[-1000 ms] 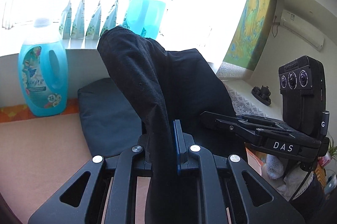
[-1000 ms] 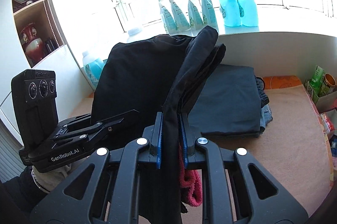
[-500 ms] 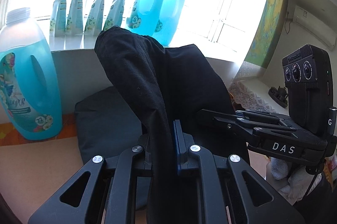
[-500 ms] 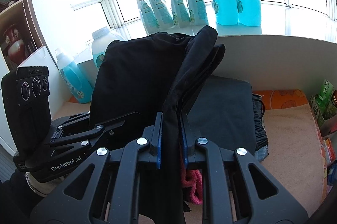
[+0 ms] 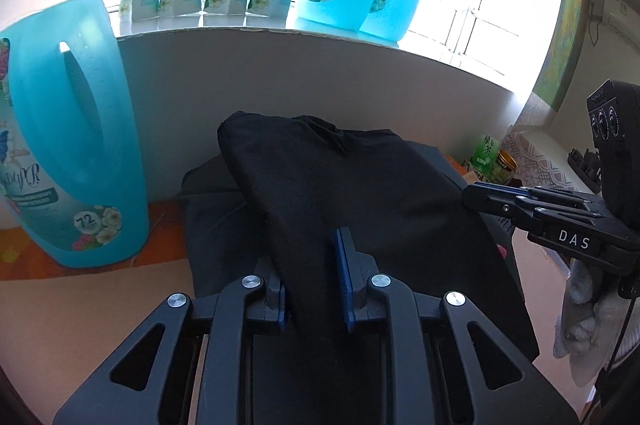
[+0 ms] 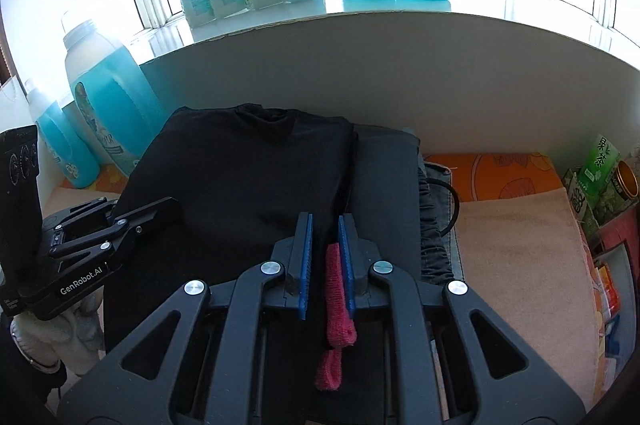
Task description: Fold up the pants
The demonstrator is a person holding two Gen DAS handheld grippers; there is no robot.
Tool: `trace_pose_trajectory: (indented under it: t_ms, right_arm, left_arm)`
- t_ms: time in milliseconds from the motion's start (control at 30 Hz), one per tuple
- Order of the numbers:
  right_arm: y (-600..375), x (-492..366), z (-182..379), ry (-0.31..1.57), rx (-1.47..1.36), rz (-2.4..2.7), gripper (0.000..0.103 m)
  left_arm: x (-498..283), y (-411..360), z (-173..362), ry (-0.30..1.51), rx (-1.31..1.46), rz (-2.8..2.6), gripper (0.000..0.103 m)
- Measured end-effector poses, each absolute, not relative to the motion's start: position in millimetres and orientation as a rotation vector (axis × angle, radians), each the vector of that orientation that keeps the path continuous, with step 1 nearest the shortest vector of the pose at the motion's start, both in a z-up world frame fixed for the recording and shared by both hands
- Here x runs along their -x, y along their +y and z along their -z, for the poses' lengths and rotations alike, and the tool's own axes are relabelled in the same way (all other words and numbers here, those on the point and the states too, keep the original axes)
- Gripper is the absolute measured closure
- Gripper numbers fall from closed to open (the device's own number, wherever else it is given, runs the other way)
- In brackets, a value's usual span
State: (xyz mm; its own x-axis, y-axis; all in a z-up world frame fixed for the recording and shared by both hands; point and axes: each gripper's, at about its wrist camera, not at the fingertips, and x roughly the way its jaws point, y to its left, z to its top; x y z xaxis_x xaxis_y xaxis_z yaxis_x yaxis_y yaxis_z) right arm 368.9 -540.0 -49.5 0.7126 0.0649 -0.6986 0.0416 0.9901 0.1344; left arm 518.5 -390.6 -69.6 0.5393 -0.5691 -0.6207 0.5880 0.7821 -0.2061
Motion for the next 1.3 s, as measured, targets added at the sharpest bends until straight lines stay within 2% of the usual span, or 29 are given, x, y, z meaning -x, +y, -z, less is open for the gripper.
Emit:
trace_pose_trajectory:
  t_ms: [33,100,400,467,533,767,1067,1133,1300]
  right_arm:
    - [-539.6,-367.8,49.5,0.779,-0.138,-0.005,0.088]
    - [-536.4,-364.4,47.0,0.780,-0.119,0.009,0.088]
    - [-523.0,-342.2,40.0,0.759,-0.100,0.024,0.087]
    - [-520.4,-333.2,38.7,0.748,-0.101,0.028,0.079]
    - [-515.7,-321.5,36.6,0.721,-0.079,0.044,0.063]
    - [-504.9,-281.6,34.9,0.685,-0.092,0.058,0.054]
    - [-484.6,-222.5,19.1,0.618,-0.115,0.062,0.033]
    - [-478.4,-208.7,15.3,0.611,-0.115,0.067,0.025]
    - [-463.5,-172.1,4.5,0.581,-0.141,0.086,0.014]
  left_arm:
    - [-519.6,-388.9,70.3,0.737,-0.033,0.677,0.069]
    - [-523.1,-387.5,70.4,0.751,-0.047,0.661,0.058]
    - [-500.6,-372.2,47.1,0.708,-0.080,0.649,0.054]
    - [-494.0,-370.3,39.3,0.699,-0.079,0.657,0.052]
    - [-484.5,-366.8,32.5,0.690,-0.079,0.660,0.052]
    - [-446.5,-355.8,13.6,0.641,-0.101,0.672,0.048]
    - [-401.9,-329.9,-2.1,0.592,-0.098,0.687,0.046]
    - [-388.2,-321.9,-5.1,0.582,-0.098,0.693,0.040]
    - [-354.9,-303.3,-10.1,0.551,-0.113,0.702,0.039]
